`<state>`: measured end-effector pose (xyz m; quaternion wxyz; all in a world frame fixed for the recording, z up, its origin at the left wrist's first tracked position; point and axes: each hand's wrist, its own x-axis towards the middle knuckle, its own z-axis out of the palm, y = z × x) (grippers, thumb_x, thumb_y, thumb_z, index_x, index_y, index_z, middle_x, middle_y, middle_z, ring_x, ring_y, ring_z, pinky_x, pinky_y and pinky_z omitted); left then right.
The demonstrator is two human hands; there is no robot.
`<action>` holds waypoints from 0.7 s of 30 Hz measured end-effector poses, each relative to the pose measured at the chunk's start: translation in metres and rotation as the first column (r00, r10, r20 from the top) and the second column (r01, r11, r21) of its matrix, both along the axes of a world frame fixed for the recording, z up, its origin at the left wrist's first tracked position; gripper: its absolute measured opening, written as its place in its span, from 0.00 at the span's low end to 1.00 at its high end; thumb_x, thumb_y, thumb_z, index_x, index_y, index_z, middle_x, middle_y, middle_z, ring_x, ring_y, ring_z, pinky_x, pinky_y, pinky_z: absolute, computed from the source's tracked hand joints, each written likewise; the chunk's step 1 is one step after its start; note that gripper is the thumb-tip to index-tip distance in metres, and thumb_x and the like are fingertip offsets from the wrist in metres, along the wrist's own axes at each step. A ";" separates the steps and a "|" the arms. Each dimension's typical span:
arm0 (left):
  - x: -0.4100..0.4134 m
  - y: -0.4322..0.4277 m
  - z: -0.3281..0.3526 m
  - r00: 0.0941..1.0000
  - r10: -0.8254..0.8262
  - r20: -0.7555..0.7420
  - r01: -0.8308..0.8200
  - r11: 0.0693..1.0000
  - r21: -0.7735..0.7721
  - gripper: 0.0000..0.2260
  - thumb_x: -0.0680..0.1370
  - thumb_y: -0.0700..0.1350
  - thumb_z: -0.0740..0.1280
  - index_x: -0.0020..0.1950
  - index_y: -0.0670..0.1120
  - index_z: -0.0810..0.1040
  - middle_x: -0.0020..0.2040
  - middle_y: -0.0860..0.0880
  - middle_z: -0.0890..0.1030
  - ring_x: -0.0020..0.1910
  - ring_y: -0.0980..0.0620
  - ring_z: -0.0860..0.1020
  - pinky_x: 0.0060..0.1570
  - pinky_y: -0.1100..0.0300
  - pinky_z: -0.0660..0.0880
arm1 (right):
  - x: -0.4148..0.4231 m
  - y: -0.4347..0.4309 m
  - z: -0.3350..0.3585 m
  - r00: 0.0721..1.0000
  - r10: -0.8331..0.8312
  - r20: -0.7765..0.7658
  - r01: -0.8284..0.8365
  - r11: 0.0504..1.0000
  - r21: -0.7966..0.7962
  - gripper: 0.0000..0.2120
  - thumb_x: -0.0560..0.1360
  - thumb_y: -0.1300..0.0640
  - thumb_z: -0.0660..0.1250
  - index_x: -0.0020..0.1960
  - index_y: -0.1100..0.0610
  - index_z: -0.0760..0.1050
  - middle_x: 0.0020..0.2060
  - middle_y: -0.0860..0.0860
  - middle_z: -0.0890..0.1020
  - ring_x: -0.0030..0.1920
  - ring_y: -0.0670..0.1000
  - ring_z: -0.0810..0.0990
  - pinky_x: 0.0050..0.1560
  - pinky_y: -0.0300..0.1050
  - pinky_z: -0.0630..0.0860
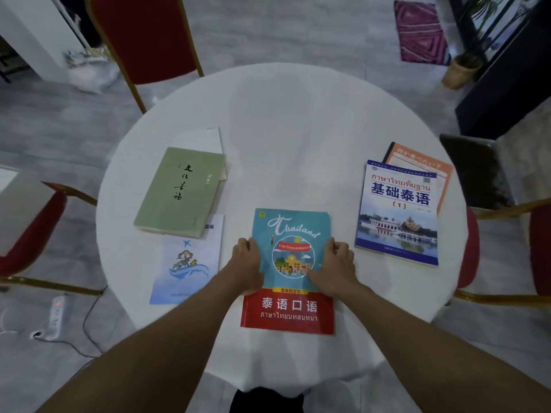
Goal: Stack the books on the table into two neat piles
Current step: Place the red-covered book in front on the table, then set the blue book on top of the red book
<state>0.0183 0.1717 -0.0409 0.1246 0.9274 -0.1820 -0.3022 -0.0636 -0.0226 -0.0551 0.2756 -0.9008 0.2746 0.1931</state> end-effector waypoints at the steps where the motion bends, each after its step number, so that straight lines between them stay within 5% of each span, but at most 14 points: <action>1: 0.001 -0.002 0.002 1.000 -0.019 0.018 0.019 1.000 -0.002 0.37 0.76 0.46 0.70 0.77 0.40 0.52 0.70 0.42 0.61 0.69 0.45 0.64 0.65 0.54 0.70 | -0.001 -0.001 0.000 1.000 0.003 0.002 -0.003 1.000 -0.002 0.49 0.73 0.42 0.71 0.80 0.58 0.47 0.72 0.57 0.60 0.71 0.57 0.61 0.70 0.50 0.66; 6: 0.011 -0.024 0.013 0.992 -0.072 0.105 0.080 0.994 -0.078 0.36 0.75 0.51 0.71 0.77 0.43 0.56 0.75 0.43 0.61 0.74 0.44 0.62 0.70 0.50 0.68 | -0.007 -0.018 0.008 0.995 -0.055 0.082 0.057 0.998 -0.023 0.47 0.74 0.38 0.68 0.82 0.57 0.48 0.76 0.56 0.59 0.75 0.58 0.59 0.73 0.54 0.62; 18: 0.032 -0.140 0.024 0.950 -0.271 0.152 0.288 0.952 -0.103 0.37 0.79 0.52 0.65 0.80 0.40 0.50 0.80 0.41 0.54 0.78 0.41 0.54 0.75 0.47 0.59 | -0.026 -0.108 0.020 0.952 -0.271 0.139 0.286 0.953 -0.103 0.42 0.78 0.37 0.63 0.83 0.54 0.50 0.81 0.54 0.54 0.81 0.60 0.52 0.78 0.59 0.52; 21: 0.035 -0.173 0.020 0.945 -0.300 0.134 0.315 0.943 -0.110 0.37 0.79 0.53 0.65 0.80 0.40 0.50 0.80 0.40 0.54 0.78 0.40 0.55 0.75 0.46 0.58 | -0.029 -0.134 0.019 0.928 -0.331 0.169 0.350 0.932 -0.097 0.43 0.78 0.38 0.65 0.82 0.57 0.51 0.80 0.56 0.56 0.79 0.60 0.56 0.76 0.58 0.58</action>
